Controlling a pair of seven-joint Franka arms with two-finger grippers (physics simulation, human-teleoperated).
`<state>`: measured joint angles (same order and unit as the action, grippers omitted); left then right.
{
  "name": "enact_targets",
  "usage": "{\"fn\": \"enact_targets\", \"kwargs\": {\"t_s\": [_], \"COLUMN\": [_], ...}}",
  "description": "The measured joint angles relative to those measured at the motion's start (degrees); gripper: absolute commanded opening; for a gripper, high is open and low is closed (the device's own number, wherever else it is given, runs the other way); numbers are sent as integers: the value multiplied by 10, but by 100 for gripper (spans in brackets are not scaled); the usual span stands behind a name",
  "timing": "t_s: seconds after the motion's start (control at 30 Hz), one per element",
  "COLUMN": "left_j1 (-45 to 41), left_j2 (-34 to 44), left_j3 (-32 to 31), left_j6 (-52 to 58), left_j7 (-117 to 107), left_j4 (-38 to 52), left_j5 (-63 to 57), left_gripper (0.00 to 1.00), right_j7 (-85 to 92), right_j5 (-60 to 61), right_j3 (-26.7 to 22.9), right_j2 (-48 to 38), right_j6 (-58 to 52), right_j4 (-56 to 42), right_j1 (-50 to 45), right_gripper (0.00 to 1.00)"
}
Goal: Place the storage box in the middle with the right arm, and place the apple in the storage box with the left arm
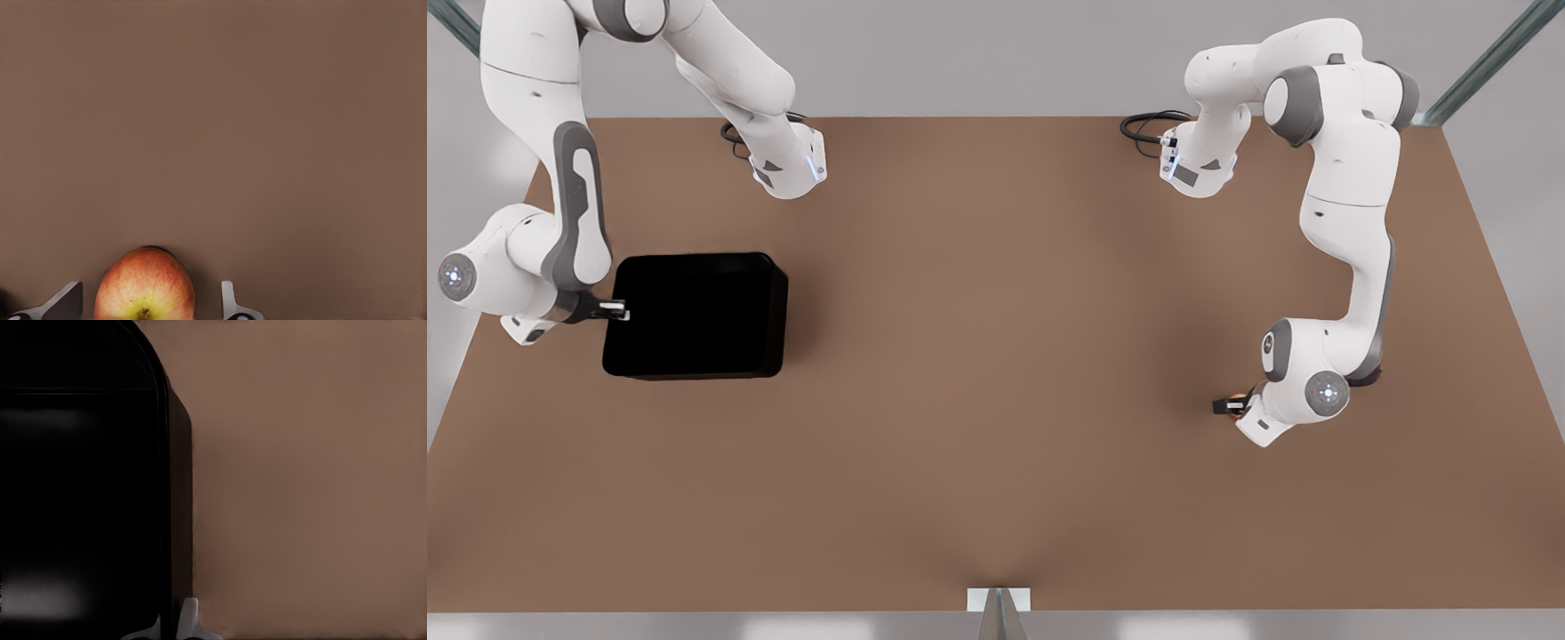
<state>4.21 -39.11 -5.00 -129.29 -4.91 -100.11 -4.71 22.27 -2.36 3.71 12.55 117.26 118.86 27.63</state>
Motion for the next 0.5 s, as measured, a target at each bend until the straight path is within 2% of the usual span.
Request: {"fn": "enact_targets", "kwargs": {"t_s": [0.13, 0.17, 0.33, 0.5], "left_j1": [-1, 0, 0, 1], "left_j2": [1, 1, 0, 0], "left_j3": [0, 0, 0, 0], "left_j6": [1, 0, -1, -1], "left_j7": [-1, -1, -1, -1], "left_j4": [0, 0, 0, 0], "left_j5": [0, 0, 0, 0], "left_gripper": [100, 100, 100, 100], "right_j7": [-224, -247, -328, -471], "right_j5": [2, 2, 38, 37], "right_j3": [160, 177, 178, 178], "right_j2": [49, 53, 98, 189], "right_j6": [-81, -82, -89, -93], "right_j4": [-123, -131, -211, -338], "right_j1": [-7, -17, -145, -284], "right_gripper": [21, 21, 21, 21]}}
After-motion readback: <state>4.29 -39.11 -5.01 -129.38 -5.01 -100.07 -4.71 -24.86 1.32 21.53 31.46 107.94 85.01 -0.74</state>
